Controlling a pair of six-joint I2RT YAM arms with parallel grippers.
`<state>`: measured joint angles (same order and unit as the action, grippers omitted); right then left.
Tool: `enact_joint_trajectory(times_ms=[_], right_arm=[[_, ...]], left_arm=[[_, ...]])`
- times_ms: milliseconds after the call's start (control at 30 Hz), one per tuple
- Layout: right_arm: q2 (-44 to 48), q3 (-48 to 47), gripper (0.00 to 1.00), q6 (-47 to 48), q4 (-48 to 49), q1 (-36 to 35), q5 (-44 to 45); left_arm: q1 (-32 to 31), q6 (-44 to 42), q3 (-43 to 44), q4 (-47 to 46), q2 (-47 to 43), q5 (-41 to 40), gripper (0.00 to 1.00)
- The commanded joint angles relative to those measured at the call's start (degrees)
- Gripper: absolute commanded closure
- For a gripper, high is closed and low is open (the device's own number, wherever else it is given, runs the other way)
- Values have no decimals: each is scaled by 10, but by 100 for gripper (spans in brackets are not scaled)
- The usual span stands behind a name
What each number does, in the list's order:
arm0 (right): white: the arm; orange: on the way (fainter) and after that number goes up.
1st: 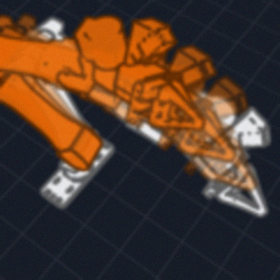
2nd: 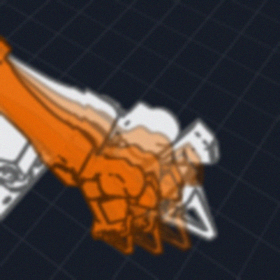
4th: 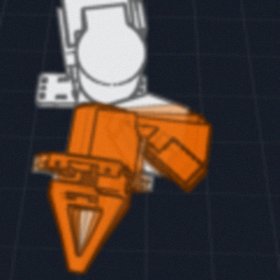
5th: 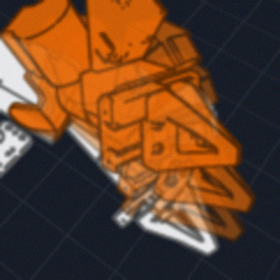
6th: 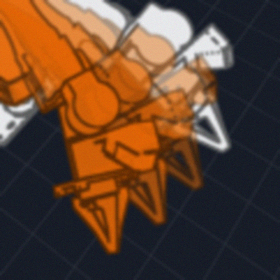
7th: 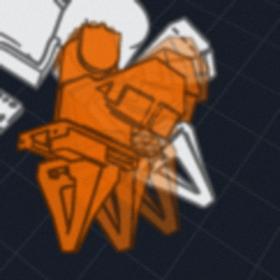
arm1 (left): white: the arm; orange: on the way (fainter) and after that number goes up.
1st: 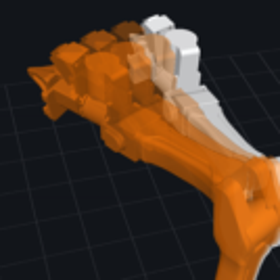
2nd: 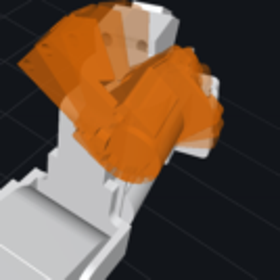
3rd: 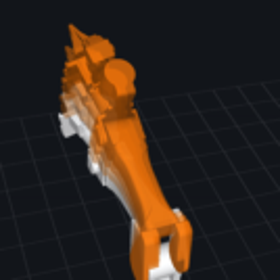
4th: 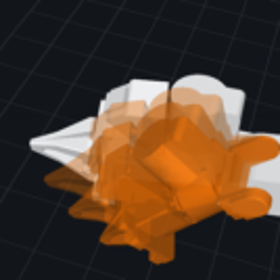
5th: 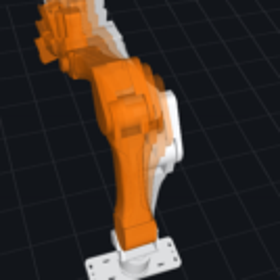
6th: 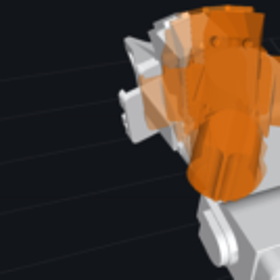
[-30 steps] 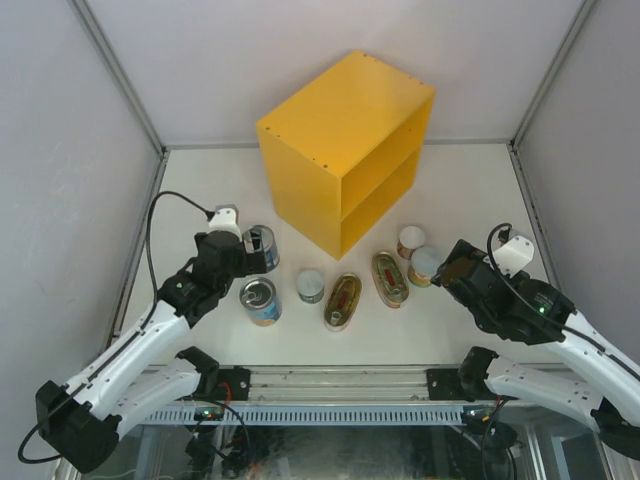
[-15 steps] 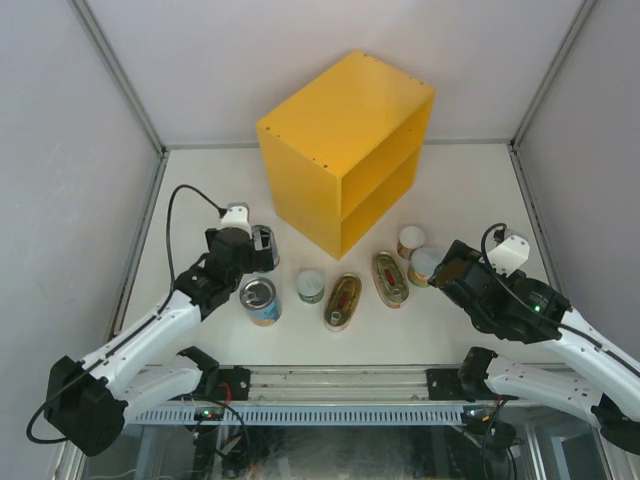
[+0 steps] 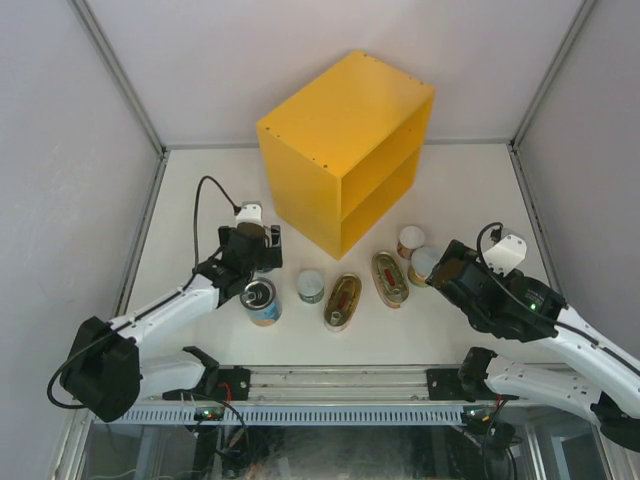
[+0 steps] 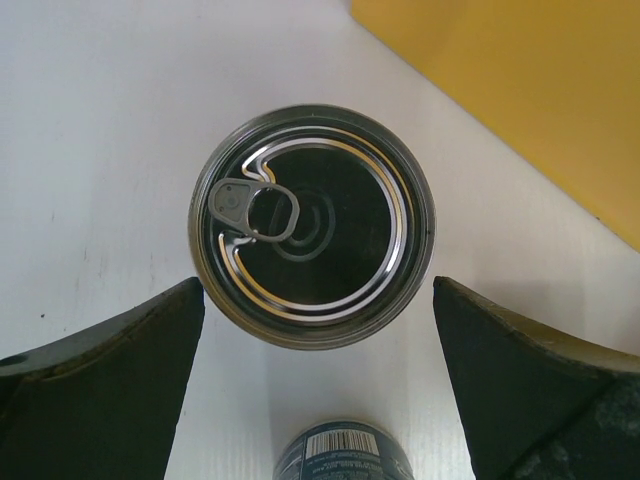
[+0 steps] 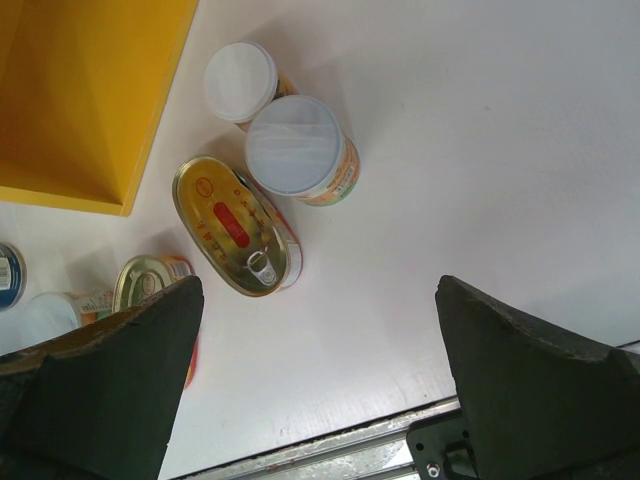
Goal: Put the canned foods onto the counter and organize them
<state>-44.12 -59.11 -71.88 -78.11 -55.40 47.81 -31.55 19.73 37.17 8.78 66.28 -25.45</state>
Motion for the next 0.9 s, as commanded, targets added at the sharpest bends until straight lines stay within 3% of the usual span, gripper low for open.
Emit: enact_joint_trajectory(times_ms=[0, 333, 867], right_arm=[[-6, -22, 0, -5, 13, -7, 19], [-29, -21, 0, 12, 39, -8, 27], [-49, -20, 0, 24, 61, -8, 30]], left_arm=[[-2, -14, 10, -45, 18, -25, 0], [7, -23, 4, -93, 53, -51, 0], [34, -26, -15, -149, 67, 1, 5]])
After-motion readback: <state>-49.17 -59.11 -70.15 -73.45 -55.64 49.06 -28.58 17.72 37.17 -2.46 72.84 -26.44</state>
